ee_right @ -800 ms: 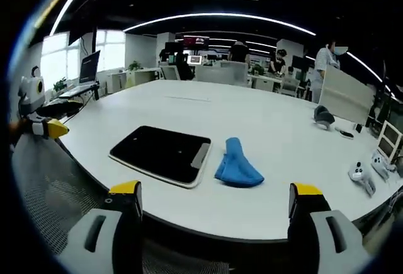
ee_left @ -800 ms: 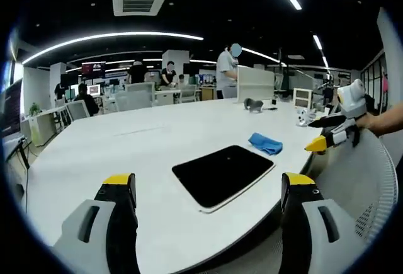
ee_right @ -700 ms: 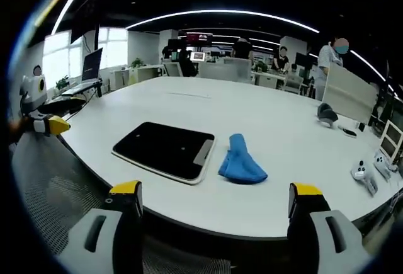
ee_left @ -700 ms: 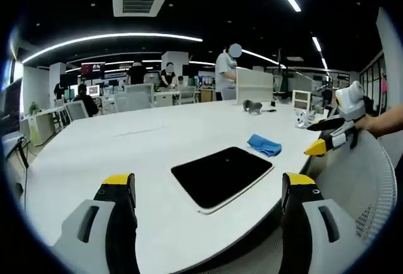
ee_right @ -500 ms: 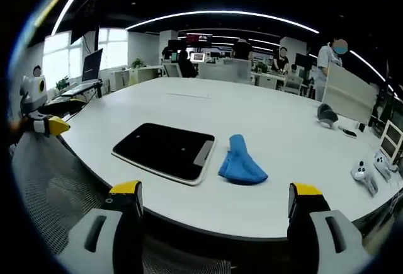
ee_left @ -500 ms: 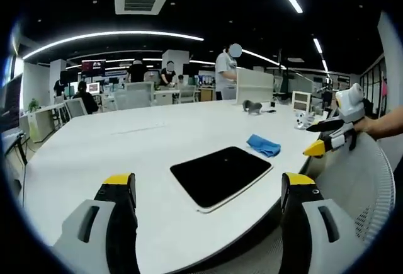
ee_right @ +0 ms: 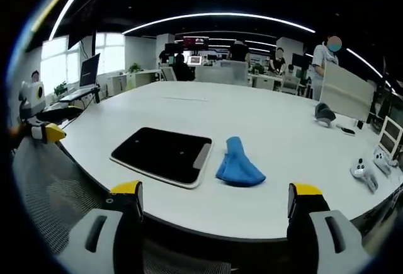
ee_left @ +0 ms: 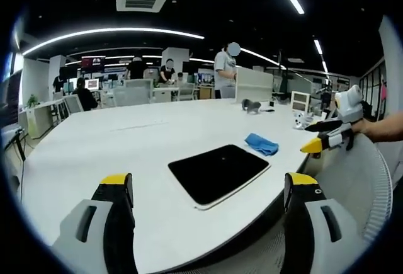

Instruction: Wipe the mirror surface with the cleaning cloth until all visible marks leave the cleaned area.

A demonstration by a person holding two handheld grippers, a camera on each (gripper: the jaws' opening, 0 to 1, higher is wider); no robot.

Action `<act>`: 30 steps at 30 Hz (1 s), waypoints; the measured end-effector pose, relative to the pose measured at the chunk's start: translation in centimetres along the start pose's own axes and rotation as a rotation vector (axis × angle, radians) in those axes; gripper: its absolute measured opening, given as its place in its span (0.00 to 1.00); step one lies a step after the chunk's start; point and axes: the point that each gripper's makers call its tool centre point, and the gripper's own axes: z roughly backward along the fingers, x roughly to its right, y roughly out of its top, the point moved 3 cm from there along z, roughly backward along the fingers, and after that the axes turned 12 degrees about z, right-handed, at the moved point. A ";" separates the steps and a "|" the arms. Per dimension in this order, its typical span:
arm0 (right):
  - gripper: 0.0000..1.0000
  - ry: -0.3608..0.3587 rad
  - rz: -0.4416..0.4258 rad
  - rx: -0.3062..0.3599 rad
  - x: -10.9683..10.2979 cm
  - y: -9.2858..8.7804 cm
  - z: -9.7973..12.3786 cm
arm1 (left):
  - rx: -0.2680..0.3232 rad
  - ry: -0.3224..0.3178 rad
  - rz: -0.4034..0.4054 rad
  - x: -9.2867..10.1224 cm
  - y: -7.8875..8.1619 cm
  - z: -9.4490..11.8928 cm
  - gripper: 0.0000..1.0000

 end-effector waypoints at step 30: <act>0.88 0.076 0.042 -0.039 -0.9 -0.8 0.0 | 0.047 0.049 0.003 -0.6 0.6 0.2 0.98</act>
